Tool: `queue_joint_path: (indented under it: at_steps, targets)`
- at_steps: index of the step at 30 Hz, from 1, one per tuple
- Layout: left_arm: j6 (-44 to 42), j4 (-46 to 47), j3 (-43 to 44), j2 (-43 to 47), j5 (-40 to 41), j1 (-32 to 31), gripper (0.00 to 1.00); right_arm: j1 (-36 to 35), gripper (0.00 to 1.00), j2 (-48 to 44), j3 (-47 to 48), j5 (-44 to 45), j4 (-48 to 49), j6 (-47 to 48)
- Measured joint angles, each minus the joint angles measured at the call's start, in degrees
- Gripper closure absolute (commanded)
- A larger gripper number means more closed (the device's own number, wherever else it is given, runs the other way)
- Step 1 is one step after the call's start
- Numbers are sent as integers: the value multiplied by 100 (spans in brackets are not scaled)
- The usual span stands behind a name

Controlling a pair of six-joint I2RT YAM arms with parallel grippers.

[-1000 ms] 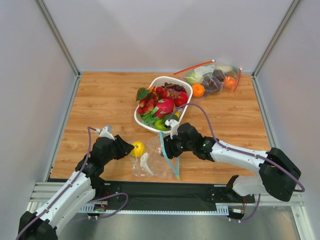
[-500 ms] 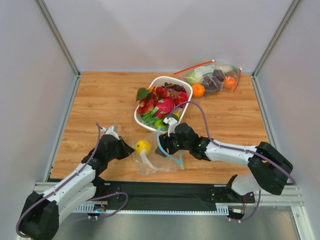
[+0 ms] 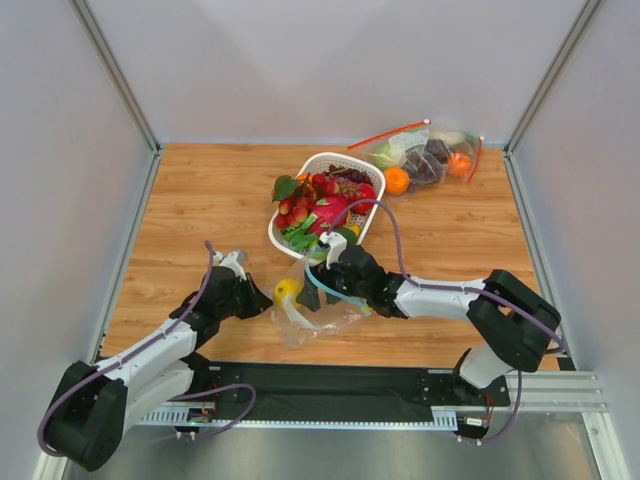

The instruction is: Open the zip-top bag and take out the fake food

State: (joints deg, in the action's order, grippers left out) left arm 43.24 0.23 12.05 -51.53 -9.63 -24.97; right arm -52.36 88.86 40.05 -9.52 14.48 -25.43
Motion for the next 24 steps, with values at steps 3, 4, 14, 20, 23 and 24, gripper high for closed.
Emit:
queue_joint_path:
  at_steps: [3,4,14,20,23,24]
  targets:
    - [-136,98,2,-203,-114,0,100,-24,5,114,52,22,232,-85]
    - [-166,111,7,-251,-142,0,100,-35,4,160,68,28,317,-116]
    - [-498,153,11,-393,-356,4,100,-278,2,695,376,203,691,-216]
    - [-619,151,11,-380,-466,7,100,-356,2,907,448,319,885,-212]
    - [-658,149,11,-363,-503,7,100,-400,2,1086,584,350,925,-179]
    - [-667,144,11,-354,-509,7,100,-426,2,1145,636,369,927,-162]
